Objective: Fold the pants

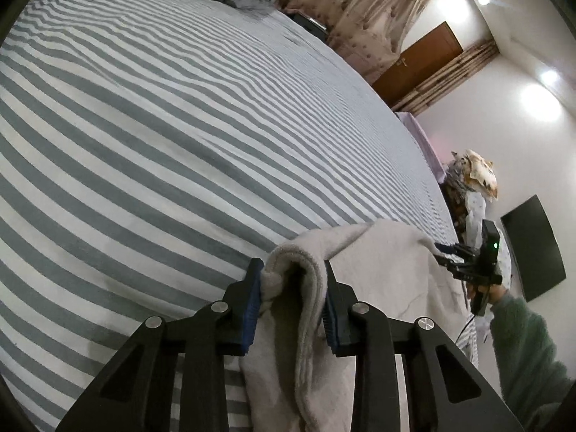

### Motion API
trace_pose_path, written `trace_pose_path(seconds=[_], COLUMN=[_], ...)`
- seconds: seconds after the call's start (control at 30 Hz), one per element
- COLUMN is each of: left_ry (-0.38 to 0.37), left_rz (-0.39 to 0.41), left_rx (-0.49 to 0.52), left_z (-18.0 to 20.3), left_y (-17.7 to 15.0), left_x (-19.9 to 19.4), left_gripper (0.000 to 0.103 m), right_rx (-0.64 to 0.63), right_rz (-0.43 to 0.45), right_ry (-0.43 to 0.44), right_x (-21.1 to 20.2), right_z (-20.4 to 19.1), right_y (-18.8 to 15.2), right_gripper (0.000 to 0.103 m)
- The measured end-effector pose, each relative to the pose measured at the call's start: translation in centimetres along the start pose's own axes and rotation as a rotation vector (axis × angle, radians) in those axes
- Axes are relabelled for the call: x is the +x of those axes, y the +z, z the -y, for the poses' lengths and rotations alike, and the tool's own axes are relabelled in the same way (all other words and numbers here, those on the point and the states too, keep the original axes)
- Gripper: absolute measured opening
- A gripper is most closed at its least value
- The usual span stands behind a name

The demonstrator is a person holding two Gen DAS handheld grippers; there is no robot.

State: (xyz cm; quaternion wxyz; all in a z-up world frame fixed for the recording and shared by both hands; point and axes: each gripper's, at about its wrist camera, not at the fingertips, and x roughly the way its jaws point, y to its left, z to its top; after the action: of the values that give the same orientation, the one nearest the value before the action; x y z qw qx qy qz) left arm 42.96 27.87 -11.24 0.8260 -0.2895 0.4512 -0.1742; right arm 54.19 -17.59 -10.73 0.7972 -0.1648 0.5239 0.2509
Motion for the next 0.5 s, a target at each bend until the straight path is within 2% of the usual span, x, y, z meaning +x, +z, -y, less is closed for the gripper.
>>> trace_pose_path(seconds=[0.1,0.2,0.3,0.33,0.37,0.5], left_ry=[0.001,0.027,0.076,0.095,0.121,0.199], left_rz=[-0.007,-0.015,-0.002,0.004,0.010,0.032], left_rx=[-0.012,0.024,0.080,0.086,0.087,0.091], left_z=[-0.3,0.8,1.9,2.1,2.3,3.6], left_y=[0.4,0.3,0.0,-0.1,-0.2,-0.5], left_x=[0.4,1.0,1.2,1.2,1.1,0.4], left_gripper=[0.034,0.042,0.045,0.043,0.036,0.021], right_rx=[-0.003,0.020,-0.021,-0.036,-0.048,-0.073], right_rz=[0.022,0.037,0.019,0.011,0.006,0.035], right_ry=[0.020,0.076,0.094,0.082,0.065,-0.029], right_x=[0.6,1.5,1.1,0.9,0.6,-1.5], right_z=[0.1,-0.3,-1.6,-2.0,-2.2,-3.7], right_y=[0.6,1.4,1.7,1.6,1.7,1.5], right_gripper=[0.050,0.034,0.015,0.010,0.009,0.007])
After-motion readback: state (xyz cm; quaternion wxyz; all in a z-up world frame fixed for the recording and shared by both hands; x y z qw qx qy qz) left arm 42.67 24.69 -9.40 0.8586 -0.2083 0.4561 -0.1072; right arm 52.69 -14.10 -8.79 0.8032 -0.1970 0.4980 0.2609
